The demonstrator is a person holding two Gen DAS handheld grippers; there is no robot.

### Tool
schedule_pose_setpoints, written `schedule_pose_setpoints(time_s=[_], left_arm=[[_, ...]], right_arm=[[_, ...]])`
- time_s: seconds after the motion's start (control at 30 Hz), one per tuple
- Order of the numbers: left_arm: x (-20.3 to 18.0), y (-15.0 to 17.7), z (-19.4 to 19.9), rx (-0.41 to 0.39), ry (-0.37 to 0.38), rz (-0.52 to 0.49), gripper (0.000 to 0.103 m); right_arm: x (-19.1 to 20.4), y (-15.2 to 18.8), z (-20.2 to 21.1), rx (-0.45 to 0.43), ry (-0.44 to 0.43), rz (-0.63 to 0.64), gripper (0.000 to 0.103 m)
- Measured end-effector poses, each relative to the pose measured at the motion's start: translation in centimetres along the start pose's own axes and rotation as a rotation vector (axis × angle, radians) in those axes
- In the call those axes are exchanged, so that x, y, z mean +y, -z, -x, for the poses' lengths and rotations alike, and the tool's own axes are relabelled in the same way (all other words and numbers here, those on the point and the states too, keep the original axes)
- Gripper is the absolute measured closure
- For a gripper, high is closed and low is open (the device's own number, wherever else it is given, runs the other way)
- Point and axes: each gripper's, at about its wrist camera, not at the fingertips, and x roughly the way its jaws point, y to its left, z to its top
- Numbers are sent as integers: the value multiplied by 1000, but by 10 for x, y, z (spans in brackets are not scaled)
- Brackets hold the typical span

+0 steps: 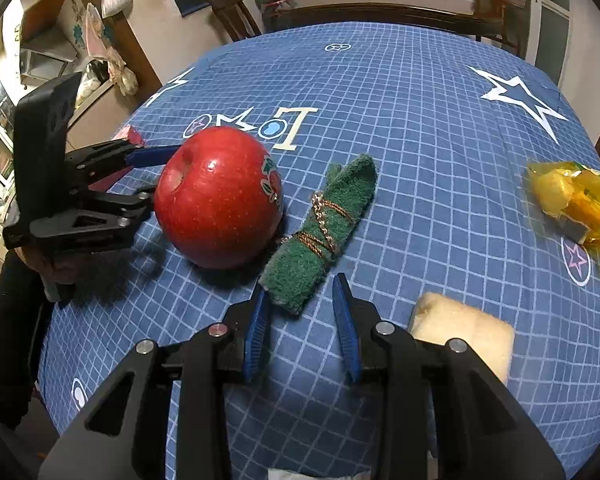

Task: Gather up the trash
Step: 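Grasp the green knitted cloth with the right gripper while the left grasps the clear plastic cup, then carry the green cloth and clear cup over the green bin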

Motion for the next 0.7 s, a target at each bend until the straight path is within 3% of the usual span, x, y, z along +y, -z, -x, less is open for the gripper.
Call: schedule_pose_setpoints(time_s=[0.13,0.17,0.2,0.23,0.5,0.7], left_arm=[[5,-4,-8,24,-6,34,43],[9,-5,-9,23,-12,51,45],[11,-7,-10,18,-27,66,58],[11,-8,-11,18,-46,70,61],[10,11,7,26,-81,94,61],[2,36,49,-1,-129,138,61]], right_arm=[[1,-1,-1,-1,1,11,74],[2,-1,-1,0,-4,12,83],[2,1,-1,1,-16,9,86],[2,1,-1,-1,-15,6,87],[9,8,7,-16,-16,22,94],[15,22,23,-43,-19,39,94]])
